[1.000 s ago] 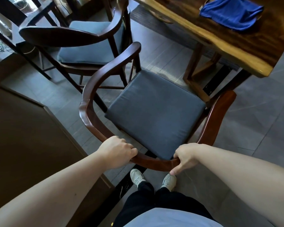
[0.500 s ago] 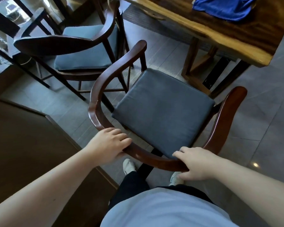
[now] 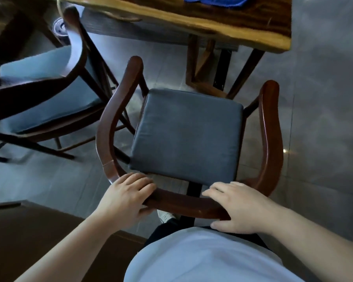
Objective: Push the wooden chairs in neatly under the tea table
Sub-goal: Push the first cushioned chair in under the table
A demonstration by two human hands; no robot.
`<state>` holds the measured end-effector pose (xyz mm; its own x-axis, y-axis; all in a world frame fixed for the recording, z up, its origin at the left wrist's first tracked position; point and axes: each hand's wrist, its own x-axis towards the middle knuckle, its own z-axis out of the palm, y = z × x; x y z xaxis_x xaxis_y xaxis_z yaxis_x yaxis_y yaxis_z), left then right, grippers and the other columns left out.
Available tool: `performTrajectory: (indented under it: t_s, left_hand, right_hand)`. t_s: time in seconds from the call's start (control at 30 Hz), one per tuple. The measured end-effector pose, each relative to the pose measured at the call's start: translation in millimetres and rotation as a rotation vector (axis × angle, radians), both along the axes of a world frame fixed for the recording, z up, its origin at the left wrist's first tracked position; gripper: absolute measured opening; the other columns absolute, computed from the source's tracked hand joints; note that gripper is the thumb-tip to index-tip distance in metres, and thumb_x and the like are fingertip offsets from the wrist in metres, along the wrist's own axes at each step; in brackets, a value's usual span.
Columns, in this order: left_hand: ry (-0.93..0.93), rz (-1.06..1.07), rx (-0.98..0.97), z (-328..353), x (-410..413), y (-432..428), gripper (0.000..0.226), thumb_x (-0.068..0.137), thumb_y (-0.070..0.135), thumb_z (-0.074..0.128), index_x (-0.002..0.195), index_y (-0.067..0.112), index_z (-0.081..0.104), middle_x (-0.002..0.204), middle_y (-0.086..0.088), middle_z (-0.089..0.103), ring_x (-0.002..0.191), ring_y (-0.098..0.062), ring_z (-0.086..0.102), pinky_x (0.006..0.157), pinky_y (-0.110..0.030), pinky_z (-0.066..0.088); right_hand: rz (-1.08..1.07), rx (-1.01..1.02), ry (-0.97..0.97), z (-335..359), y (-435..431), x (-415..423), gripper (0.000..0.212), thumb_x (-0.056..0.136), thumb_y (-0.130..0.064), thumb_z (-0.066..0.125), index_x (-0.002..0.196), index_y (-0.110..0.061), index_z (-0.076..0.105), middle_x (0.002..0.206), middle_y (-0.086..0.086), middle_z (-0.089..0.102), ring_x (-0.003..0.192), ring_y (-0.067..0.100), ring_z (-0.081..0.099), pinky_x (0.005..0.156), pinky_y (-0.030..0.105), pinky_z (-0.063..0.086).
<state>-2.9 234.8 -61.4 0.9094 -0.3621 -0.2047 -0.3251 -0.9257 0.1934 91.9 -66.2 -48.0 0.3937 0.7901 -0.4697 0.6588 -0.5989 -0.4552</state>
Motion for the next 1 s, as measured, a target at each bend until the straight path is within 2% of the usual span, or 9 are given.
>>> performTrajectory:
  t_s: [0.1, 0.17, 0.27, 0.37, 0.57, 0.73, 0.83, 1.0]
  left_hand:
    - [0.043, -0.022, -0.035, -8, 5, 8, 0.049, 0.071, 0.045, 0.073, 0.114, 0.025, 0.061, 0.107, 0.003, 0.069, 0.098, -0.023, 0.063, 0.086, -0.041, 0.053]
    - [0.046, -0.104, -0.078, -12, 13, 13, 0.034, 0.076, 0.040, 0.069, 0.106, 0.025, 0.063, 0.097, 0.005, 0.070, 0.083, -0.022, 0.064, 0.071, -0.037, 0.055]
    - [0.034, -0.214, -0.120, -15, 20, 16, 0.018, 0.083, 0.034, 0.057, 0.093, 0.021, 0.065, 0.086, 0.005, 0.070, 0.071, -0.021, 0.063, 0.057, -0.034, 0.054]
    - [0.028, -0.249, -0.149, -15, 22, 20, 0.020, 0.086, 0.033, 0.051, 0.091, 0.019, 0.065, 0.083, 0.004, 0.070, 0.070, -0.021, 0.064, 0.056, -0.034, 0.054]
    - [-0.001, -0.290, -0.169, -14, 31, 27, 0.027, 0.088, 0.041, 0.052, 0.088, 0.017, 0.065, 0.076, 0.004, 0.069, 0.067, -0.019, 0.063, 0.054, -0.032, 0.054]
    - [0.025, -0.311, -0.114, -10, 57, 56, 0.024, 0.084, 0.039, 0.059, 0.092, 0.017, 0.066, 0.077, 0.002, 0.069, 0.070, -0.020, 0.065, 0.056, -0.034, 0.055]
    - [0.019, -0.297, -0.096, -3, 76, 68, 0.026, 0.082, 0.037, 0.055, 0.092, 0.018, 0.068, 0.080, 0.003, 0.071, 0.073, -0.019, 0.067, 0.059, -0.031, 0.056]
    - [-0.011, -0.229, -0.088, 6, 99, 80, 0.034, 0.077, 0.047, 0.053, 0.089, 0.020, 0.070, 0.081, 0.006, 0.072, 0.074, -0.016, 0.067, 0.066, -0.027, 0.054]
  right_hand:
    - [-0.109, 0.023, 0.027, -13, 1, -15, 0.064, 0.081, -0.059, 0.055, 0.137, -0.033, 0.039, 0.134, -0.009, 0.047, 0.121, 0.013, 0.046, 0.100, 0.030, 0.038]
    - [-0.208, 0.031, 0.034, -22, -1, -26, 0.057, 0.081, -0.042, 0.067, 0.132, -0.025, 0.051, 0.134, -0.002, 0.054, 0.124, 0.019, 0.049, 0.101, 0.035, 0.042]
    - [-0.332, 0.190, -0.061, -32, -5, -36, 0.047, 0.062, -0.018, 0.076, 0.108, -0.017, 0.069, 0.104, -0.002, 0.074, 0.094, 0.021, 0.068, 0.077, 0.039, 0.058]
    - [-0.346, 0.244, -0.120, -33, -4, -39, 0.050, 0.053, -0.017, 0.070, 0.102, -0.018, 0.072, 0.099, -0.003, 0.076, 0.089, 0.017, 0.070, 0.072, 0.034, 0.059]
    - [-0.379, 0.239, -0.178, -33, -1, -39, 0.058, 0.045, -0.008, 0.083, 0.102, -0.015, 0.074, 0.100, -0.001, 0.076, 0.090, 0.019, 0.071, 0.077, 0.035, 0.059]
    - [-0.403, 0.265, -0.201, -38, 29, -32, 0.043, 0.056, -0.012, 0.083, 0.098, -0.015, 0.073, 0.092, -0.002, 0.076, 0.080, 0.023, 0.071, 0.068, 0.036, 0.059]
    - [-0.414, 0.277, -0.233, -40, 43, -22, 0.037, 0.063, -0.017, 0.080, 0.098, -0.016, 0.071, 0.092, -0.001, 0.076, 0.081, 0.026, 0.070, 0.064, 0.040, 0.058]
    - [-0.322, 0.322, -0.192, -46, 46, 2, 0.038, 0.076, -0.029, 0.076, 0.112, -0.019, 0.067, 0.107, -0.003, 0.073, 0.095, 0.022, 0.068, 0.076, 0.038, 0.056]
